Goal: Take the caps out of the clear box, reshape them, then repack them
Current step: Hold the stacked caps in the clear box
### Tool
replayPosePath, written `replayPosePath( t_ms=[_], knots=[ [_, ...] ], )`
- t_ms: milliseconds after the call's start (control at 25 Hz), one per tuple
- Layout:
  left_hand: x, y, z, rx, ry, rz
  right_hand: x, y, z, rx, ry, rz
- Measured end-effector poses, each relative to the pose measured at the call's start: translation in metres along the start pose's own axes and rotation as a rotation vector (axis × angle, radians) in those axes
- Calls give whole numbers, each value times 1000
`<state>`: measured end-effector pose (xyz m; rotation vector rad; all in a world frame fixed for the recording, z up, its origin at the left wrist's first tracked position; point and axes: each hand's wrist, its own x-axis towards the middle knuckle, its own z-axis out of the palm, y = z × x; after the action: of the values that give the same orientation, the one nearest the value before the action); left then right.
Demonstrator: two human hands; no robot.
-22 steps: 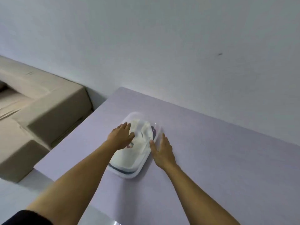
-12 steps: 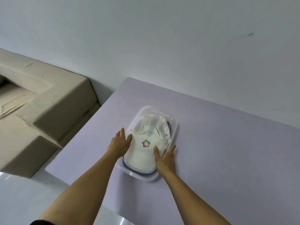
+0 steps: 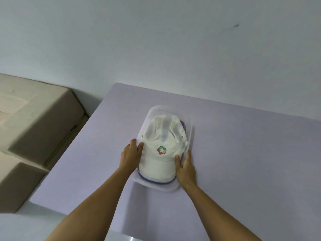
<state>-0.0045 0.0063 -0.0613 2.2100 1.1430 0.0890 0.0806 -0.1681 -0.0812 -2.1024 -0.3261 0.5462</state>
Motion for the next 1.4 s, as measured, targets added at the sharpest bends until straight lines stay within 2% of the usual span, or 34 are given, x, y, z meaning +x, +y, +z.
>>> replayPosePath(
  t_ms=[400,760,920,1040,1160,1400],
  knots=[
    [-60,93,104,-76,-101,146,-14,88,-136,-78,92,157],
    [-82,98,125,-58,-77,53,-14,111,-151,-76,-3,170],
    [-80,102,121,-47,-121,30,-9,109,-149,-56,-17,211],
    [-86,96,119,-154,-162,-74,-10,107,-144,35,8,255],
    [-102,84,117,-138,-154,-187,-14,104,-136,99,93,286],
    [-116,78,112,-208,-144,-349,-14,102,-130,16,167,266]
  ],
)
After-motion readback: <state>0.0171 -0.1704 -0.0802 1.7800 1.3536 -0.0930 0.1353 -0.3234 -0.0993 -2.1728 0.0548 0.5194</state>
